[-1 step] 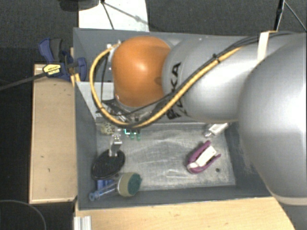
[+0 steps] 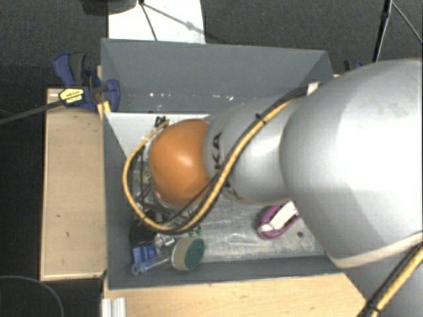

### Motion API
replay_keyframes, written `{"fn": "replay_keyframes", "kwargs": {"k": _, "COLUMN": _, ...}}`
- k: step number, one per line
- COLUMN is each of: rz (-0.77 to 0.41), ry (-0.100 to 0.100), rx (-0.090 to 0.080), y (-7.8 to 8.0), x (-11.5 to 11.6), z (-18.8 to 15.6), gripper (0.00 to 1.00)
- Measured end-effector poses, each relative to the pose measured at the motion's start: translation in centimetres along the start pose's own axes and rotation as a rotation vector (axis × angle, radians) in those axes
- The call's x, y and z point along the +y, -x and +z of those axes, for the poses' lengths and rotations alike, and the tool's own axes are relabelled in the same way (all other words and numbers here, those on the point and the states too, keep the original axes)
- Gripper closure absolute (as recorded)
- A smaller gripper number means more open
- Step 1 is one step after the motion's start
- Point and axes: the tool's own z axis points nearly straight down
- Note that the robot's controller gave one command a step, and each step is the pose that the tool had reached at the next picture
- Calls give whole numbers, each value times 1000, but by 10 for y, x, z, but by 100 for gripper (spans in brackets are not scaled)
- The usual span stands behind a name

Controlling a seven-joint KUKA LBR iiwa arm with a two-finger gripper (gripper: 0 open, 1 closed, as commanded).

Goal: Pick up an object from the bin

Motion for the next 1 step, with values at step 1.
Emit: {"fn": "replay_keyframes", "kwargs": {"k": 1, "rz": 363, "ry": -2, "rx": 12, "y": 18, "x": -17, "z": -29, "gripper": 0}}
